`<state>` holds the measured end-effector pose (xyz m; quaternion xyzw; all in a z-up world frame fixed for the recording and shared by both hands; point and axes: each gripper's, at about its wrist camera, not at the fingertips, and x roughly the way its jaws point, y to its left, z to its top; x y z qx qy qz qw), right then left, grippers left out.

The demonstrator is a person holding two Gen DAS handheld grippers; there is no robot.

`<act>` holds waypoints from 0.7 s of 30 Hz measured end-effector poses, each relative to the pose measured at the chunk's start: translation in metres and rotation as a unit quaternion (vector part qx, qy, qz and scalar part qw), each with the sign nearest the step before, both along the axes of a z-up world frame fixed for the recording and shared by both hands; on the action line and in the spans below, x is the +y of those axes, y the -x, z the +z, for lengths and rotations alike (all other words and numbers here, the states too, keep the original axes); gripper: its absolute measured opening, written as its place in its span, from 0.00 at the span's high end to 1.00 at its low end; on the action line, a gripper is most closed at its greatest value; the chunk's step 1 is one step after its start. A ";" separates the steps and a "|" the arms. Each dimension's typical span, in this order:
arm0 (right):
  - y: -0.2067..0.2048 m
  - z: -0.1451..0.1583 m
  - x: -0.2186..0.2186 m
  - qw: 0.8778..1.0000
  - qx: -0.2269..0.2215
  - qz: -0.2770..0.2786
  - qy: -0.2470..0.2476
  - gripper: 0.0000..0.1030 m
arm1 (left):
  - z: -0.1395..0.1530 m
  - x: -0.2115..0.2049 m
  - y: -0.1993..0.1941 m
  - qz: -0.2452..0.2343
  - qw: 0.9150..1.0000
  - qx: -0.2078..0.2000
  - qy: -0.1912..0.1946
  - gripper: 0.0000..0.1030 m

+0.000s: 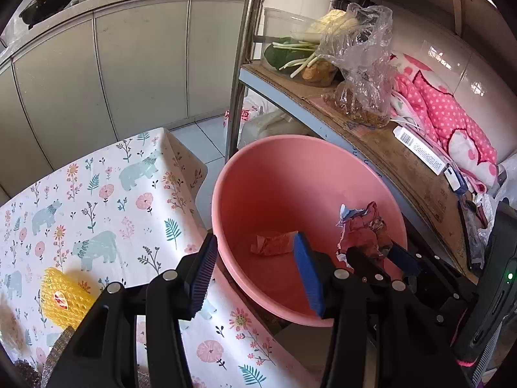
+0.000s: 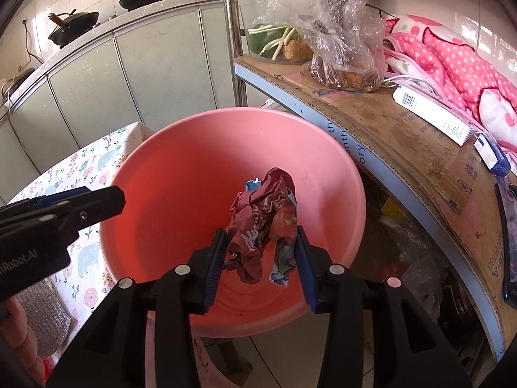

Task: Collect trash
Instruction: 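Open the right gripper to drop the wrapper into the bucket, then move the right gripper back to the table toward the yellow mesh sponge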

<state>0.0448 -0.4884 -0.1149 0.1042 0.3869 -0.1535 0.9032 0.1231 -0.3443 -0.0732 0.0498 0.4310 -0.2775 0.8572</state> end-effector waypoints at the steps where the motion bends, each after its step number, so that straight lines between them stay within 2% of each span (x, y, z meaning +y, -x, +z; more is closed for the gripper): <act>1: 0.001 0.001 0.000 1.000 -0.001 0.000 -0.001 0.58 | 0.003 0.001 0.001 0.001 1.000 -0.001 0.003 0.53; 5: 0.004 0.005 -0.001 1.000 -0.009 0.000 -0.003 0.57 | 0.011 0.007 0.004 0.003 1.000 -0.010 0.010 0.53; 8: 0.007 0.009 -0.001 1.000 -0.018 0.003 -0.004 0.51 | 0.016 0.012 0.007 0.006 1.000 -0.013 0.014 0.53; 21: 0.022 0.025 0.016 0.999 -0.036 0.013 -0.001 0.50 | 0.034 0.039 0.026 0.021 0.999 -0.025 0.041 0.53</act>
